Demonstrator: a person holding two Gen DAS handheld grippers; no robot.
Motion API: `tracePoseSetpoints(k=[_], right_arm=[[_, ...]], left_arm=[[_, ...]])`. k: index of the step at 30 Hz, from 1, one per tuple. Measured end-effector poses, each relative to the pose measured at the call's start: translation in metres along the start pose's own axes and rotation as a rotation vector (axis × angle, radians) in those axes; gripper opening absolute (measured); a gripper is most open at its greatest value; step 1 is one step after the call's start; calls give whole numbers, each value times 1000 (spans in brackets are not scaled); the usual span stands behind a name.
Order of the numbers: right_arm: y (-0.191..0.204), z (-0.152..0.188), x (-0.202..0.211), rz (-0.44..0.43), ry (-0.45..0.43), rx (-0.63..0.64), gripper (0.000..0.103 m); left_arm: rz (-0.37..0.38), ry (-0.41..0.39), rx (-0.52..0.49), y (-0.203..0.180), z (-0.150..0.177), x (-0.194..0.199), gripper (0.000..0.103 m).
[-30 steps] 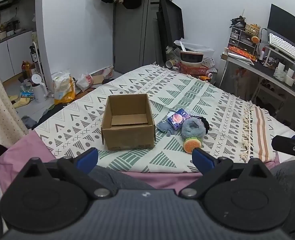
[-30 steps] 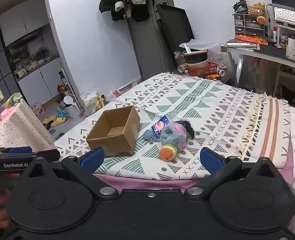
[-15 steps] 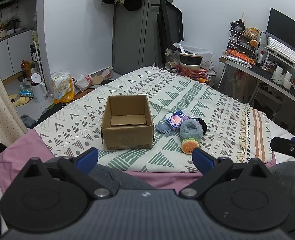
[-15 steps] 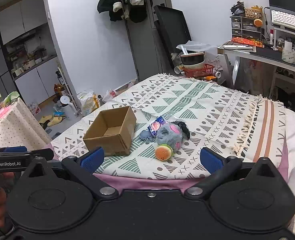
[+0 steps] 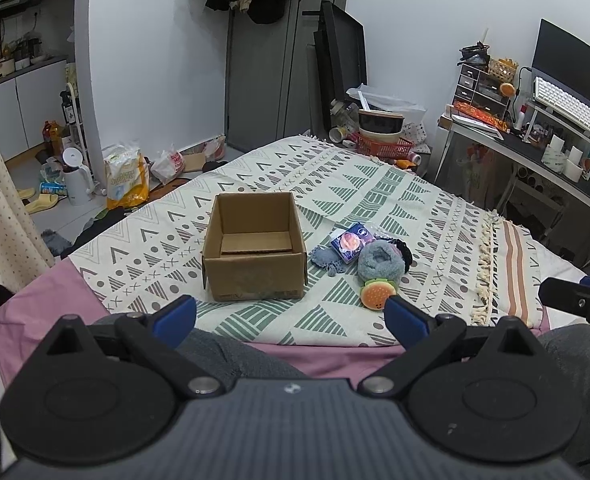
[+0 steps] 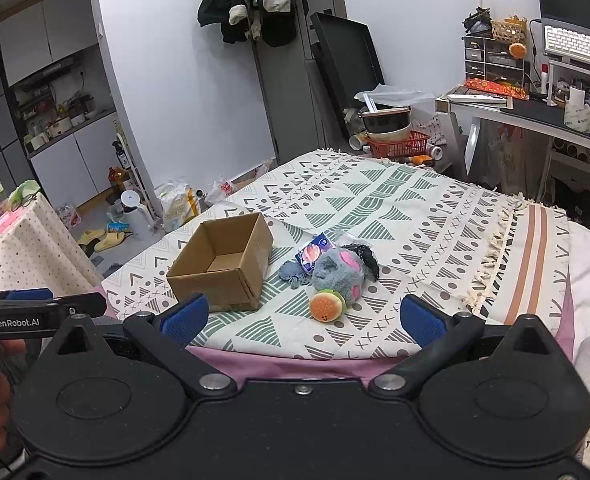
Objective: Organize soft objects
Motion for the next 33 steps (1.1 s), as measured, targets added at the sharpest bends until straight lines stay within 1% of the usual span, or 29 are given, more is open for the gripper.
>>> tracePoseSetpoints(k=[6,8,17,18,25,27,33], right_arm=[[-1,0,0,2,3,-4,103],[-1,0,0,2,3,-4,103],[0,0,1,-4,5,-6,103],[0,-1,2,-6,4,-7,103],[2,-3,4,-9,0,-6,103],[2,-3,3,-9,-1,-5,103],[1,-2,3,-8,0,-7,103]], left_arm=[[-3,1,6,0,-4,1,100],[4,2,7,0,0,0,100],[6,3,7,-6,-8,4,100],[5,1,11,0,-2,4,100],[3,0,12,-2,-11,11,100],[5,0,12,2,-3,5,100],[6,0,11,2,-3,5,100]])
Point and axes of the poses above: each gripper's, at about its wrist camera, not at the fingertips, and x roughly against the way its jaws point, y to its left, z to its underside, the point moved 8 cm from there along -x, roughly the way its jaws point, and after that the axes turned 7 degrees about -y, right-handed, at the moved point
